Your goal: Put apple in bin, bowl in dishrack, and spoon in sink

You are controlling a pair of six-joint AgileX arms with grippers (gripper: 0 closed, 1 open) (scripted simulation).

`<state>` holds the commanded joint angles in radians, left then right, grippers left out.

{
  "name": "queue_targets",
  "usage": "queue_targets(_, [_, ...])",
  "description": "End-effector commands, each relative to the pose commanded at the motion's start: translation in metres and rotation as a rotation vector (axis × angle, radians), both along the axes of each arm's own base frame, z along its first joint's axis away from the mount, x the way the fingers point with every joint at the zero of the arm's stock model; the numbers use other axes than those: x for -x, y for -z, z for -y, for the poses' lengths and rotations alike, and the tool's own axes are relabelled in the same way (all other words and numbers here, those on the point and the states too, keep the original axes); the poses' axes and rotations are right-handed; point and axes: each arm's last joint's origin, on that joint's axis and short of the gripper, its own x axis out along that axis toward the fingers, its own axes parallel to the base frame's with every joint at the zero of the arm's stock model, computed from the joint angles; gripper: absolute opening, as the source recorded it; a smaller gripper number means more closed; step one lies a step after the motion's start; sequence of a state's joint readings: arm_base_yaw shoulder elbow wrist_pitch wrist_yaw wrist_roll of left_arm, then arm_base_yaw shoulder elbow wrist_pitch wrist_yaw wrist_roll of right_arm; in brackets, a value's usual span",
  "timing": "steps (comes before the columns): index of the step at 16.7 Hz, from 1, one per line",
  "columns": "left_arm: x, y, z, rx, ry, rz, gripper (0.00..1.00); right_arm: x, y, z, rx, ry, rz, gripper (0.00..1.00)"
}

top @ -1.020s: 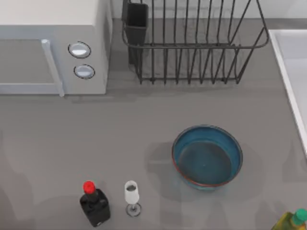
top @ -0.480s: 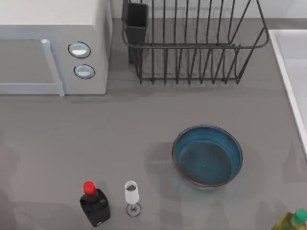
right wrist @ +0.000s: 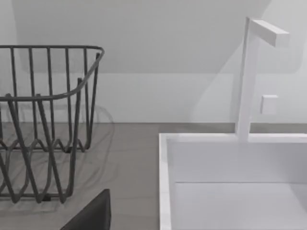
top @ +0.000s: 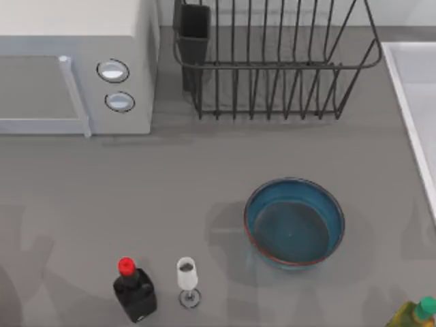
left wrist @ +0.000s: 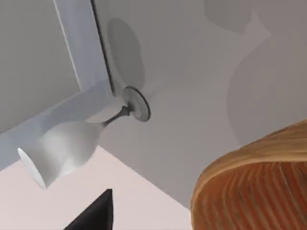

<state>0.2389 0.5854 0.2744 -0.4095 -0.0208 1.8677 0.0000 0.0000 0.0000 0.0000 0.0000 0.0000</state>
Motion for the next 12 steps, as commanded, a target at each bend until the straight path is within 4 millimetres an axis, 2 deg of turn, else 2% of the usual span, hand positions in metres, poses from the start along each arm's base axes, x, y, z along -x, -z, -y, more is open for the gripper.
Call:
queue_targets(6, [0.013,0.024,0.017,0.739,-0.408,0.412,1.0,0.0,0.0,0.0,0.0,0.0,0.0,1.0])
queue_targets(12, [0.018,0.018,0.027,1.371,-0.518,0.64,1.0,0.0,0.0,0.0,0.0,0.0,0.0,1.0])
